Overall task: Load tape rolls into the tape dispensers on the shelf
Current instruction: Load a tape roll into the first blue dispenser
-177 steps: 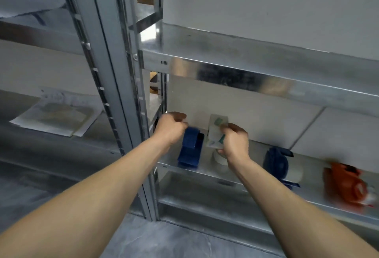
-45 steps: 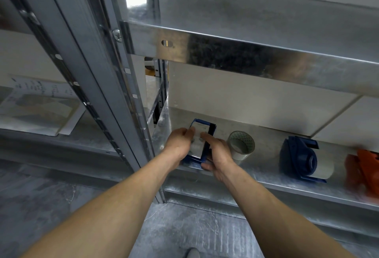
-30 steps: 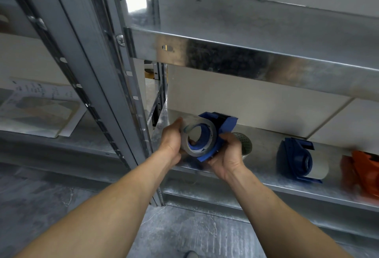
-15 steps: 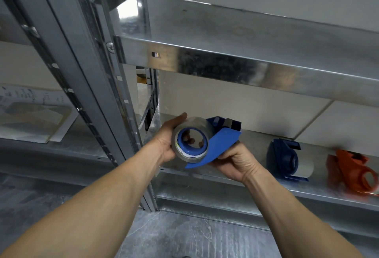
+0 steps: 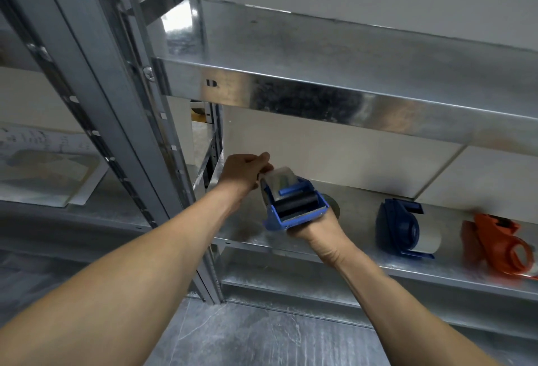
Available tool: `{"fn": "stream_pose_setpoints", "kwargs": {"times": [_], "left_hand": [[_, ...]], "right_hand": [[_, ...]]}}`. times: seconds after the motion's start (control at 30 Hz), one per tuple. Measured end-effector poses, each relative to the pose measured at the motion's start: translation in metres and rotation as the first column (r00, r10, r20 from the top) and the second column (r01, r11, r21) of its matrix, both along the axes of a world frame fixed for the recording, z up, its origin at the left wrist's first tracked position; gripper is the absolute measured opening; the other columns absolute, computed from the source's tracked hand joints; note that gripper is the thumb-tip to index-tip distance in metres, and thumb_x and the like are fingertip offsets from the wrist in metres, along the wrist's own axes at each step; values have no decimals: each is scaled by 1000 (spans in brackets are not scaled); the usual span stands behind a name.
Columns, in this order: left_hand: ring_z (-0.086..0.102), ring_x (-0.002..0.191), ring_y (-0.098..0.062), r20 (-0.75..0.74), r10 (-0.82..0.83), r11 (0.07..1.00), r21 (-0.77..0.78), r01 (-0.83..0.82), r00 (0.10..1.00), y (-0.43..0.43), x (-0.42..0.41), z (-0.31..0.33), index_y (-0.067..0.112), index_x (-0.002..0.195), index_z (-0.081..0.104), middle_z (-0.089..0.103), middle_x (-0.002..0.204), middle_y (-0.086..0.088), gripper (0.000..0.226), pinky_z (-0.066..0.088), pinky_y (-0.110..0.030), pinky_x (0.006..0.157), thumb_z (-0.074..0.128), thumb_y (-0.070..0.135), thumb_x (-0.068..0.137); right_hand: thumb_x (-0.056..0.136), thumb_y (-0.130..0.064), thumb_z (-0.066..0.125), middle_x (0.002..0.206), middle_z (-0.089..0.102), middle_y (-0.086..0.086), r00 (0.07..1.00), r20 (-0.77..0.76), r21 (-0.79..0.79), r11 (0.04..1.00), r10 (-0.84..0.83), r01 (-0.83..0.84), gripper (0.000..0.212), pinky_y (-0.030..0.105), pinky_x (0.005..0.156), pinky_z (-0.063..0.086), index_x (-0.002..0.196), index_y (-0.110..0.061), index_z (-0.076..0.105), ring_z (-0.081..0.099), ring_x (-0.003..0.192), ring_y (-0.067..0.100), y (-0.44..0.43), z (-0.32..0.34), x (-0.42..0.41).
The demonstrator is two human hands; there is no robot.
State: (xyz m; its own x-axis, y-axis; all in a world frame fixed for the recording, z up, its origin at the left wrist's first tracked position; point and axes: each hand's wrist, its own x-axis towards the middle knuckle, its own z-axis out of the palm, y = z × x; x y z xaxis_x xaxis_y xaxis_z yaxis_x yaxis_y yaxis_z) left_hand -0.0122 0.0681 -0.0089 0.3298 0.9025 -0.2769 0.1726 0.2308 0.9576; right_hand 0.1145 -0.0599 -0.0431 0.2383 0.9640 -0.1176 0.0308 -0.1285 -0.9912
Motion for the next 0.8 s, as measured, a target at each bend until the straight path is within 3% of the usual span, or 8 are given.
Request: {"fn": "stream_pose_setpoints", "kwargs": {"times": [0.1,0.23,0.3,0.4,0.57,0.7,0.8], "left_hand": [[67,89,-14,-31,-84,996,4,85,996,-2,-1,3,17,82,74,75,91,1,28,50,-37,91,52,24,98],[66,95,-12,-61,-139,988,57,142,988,-4,-1,3,12,92,76,75,98,-1,23,50,-33,98,54,11,95],[65,96,-8,-92,-166,980,91,174,982,-3,-1,2,9,98,76,75,102,-3,24,48,-29,98,53,6,93],[64,101,-12,-141,-215,960,149,236,966,-3,-3,3,8,100,76,74,105,-3,25,47,-27,98,54,1,91],[63,108,-15,-240,-270,924,209,321,932,-4,-7,2,10,107,74,72,107,-2,26,46,-31,103,57,1,89],[64,107,-14,-314,-315,885,242,397,896,-5,-9,1,12,113,72,72,112,-2,25,47,-30,103,65,9,89],[63,112,-11,-335,-313,881,248,403,889,-5,-9,0,12,113,71,68,123,0,26,45,-27,105,69,11,87]], "right_hand": [[69,20,71,81,63,3,981,192,13,1000,-19,17,37,20,67,50,93,-6,60,58,70,4,-1,-6,-4],[73,9,78,91,66,-1,970,237,-4,999,-45,48,40,14,70,53,106,-5,60,66,79,-3,-2,-13,-8],[72,2,83,95,68,-2,962,265,-12,997,-65,71,44,19,76,56,106,-13,60,68,87,4,-3,-17,-11],[73,7,80,107,67,1,946,316,-1,997,-72,76,50,30,85,56,112,-15,57,66,97,14,-5,-21,-12],[74,13,76,100,61,-8,911,406,-1,997,-70,77,56,35,88,54,121,-9,56,63,94,14,-8,-26,-15],[78,19,68,91,59,-2,928,373,-23,999,-25,36,43,8,65,52,115,4,52,64,73,-10,-6,-26,-17],[74,11,78,93,62,-6,941,329,-25,996,-78,91,47,5,68,48,112,0,54,63,81,-14,-7,-30,-18]]}}
